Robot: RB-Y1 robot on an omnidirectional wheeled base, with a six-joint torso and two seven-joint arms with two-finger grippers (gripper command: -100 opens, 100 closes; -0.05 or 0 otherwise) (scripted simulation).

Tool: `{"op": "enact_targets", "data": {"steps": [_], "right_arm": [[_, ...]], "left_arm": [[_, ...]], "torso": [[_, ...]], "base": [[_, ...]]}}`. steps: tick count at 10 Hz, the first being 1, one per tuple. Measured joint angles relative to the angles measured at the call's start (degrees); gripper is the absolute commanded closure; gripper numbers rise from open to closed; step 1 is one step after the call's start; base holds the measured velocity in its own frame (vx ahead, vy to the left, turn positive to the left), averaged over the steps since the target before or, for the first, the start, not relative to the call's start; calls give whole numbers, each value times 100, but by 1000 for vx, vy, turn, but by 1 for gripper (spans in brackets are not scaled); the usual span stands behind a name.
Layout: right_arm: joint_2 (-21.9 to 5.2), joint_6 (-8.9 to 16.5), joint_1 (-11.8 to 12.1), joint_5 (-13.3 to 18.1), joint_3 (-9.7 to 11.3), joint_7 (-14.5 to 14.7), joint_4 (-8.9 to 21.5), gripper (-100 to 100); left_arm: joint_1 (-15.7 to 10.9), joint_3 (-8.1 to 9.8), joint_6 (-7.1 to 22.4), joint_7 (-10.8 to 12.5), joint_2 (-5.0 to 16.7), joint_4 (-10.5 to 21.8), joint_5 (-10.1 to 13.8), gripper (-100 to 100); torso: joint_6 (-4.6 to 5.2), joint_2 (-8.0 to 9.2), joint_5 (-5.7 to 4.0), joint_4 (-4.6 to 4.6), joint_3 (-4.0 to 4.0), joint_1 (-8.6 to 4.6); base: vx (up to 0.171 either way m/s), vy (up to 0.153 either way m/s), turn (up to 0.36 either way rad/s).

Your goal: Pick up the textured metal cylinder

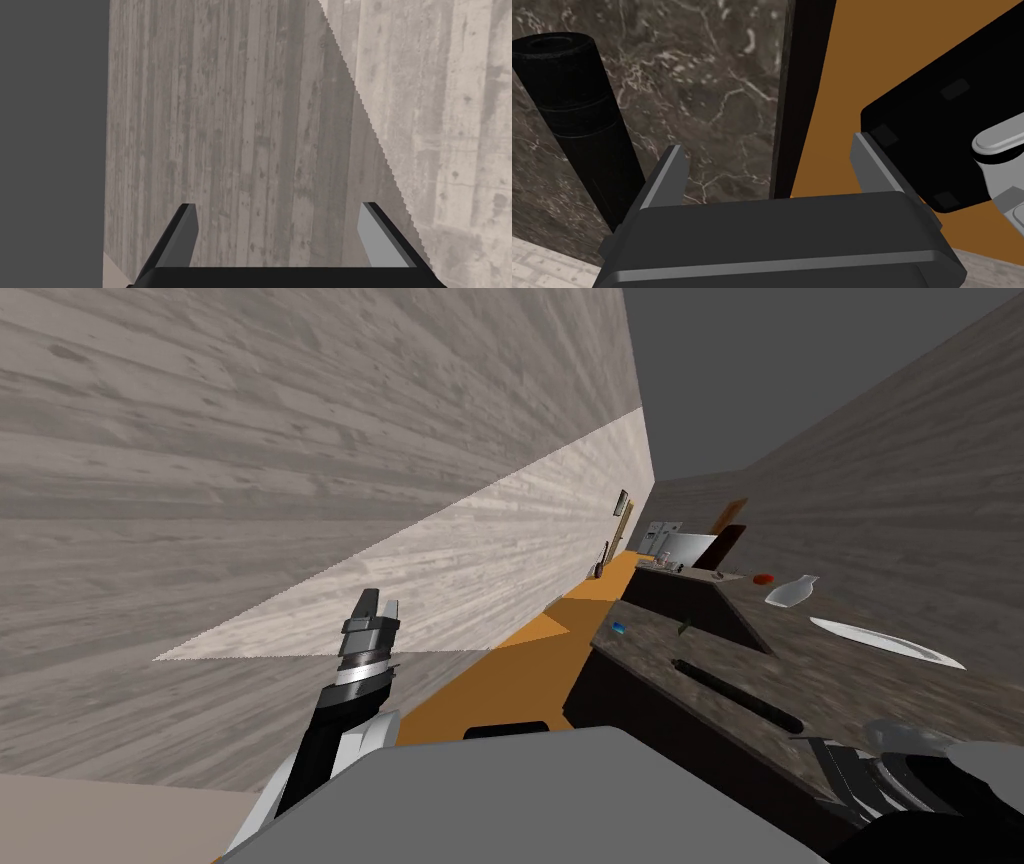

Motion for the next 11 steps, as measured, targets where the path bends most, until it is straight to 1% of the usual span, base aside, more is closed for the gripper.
{"op": "enact_targets", "data": {"steps": [1,2,3,5,6,7,8,9,10,11], "right_arm": [[-137,75,96,-24,-22,6,-8,-100],[-185,140,26,27,42,-26,46,-100],[-242,183,72,4,32,-32,57,-100],[-251,266,121,-30,41,-39,21,-100],[-229,342,202,-74,46,-60,-99,-100],[-227,364,211,-80,46,-67,-117,0],[-229,362,209,-80,45,-66,-115,-100],[-198,398,222,-63,94,-194,-116,-100],[-150,453,340,-102,86,-345,-112,-100],[-132,485,388,-117,89,-456,-111,-100]], "left_arm": [[0,0,0,0,0,0,0,0],[0,0,0,0,0,0,0,0],[0,0,0,0,0,0,0,0],[0,0,0,0,0,0,0,0],[0,0,0,0,0,0,0,0],[-1,0,0,0,0,0,0,0],[-2,-1,0,0,-1,0,0,0],[-5,-2,1,0,-1,0,0,0],[-6,-2,1,0,-1,1,0,0],[-5,-1,1,0,-1,1,0,0]], "torso": [[0,-10,0,-3,-6,2],[0,-1,-2,-1,-2,-2],[2,4,-2,0,2,-4],[3,14,-5,3,7,-8],[4,15,-5,3,8,-7],[4,47,-1,9,25,10],[6,74,3,16,42,24],[-4,111,3,23,62,19],[4,155,1,34,88,14],[7,159,1,37,93,15]], "base": [[224,-83,47],[212,-90,37],[199,-97,19],[200,-98,15],[87,-43,10],[16,-8,5],[-93,-35,358],[-214,-58,422],[-180,-42,278],[-165,-40,419]]}}
